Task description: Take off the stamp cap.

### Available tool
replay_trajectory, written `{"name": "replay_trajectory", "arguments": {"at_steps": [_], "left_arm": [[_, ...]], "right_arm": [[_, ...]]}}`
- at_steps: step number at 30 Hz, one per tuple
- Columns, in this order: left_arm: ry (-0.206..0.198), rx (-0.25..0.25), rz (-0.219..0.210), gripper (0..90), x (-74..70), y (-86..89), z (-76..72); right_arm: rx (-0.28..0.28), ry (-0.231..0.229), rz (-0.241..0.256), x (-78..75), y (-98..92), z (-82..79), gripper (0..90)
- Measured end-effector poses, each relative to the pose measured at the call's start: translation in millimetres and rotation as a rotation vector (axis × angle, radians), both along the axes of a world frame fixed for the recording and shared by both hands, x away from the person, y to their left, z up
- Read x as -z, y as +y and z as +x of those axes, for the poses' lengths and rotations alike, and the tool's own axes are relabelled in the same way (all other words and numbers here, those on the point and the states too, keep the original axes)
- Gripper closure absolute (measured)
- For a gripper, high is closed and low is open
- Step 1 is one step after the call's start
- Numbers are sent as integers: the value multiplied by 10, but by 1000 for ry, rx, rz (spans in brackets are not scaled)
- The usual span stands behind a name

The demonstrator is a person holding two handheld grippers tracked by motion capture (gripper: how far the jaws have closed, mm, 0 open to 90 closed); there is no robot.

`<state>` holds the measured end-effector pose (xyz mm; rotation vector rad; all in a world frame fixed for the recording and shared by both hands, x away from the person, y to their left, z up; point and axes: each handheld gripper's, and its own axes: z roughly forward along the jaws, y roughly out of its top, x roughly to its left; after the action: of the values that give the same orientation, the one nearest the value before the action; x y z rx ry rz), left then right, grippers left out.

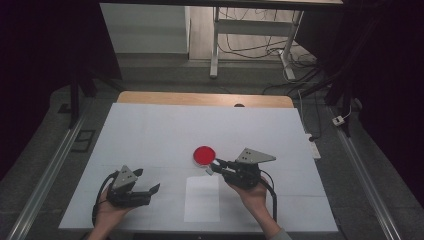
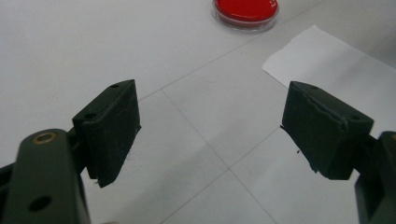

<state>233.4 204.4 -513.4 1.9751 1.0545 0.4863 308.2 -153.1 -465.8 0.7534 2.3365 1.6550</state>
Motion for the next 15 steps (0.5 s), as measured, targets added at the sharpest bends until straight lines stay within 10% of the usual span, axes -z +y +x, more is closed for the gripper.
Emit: {"name": "replay_trajectory", "arguments": {"at_steps": [15], "left_arm": [[-25,54,10,192,-135,-251,90]], "right_arm": [[-15,4,4,31,59,-3,753]]}}
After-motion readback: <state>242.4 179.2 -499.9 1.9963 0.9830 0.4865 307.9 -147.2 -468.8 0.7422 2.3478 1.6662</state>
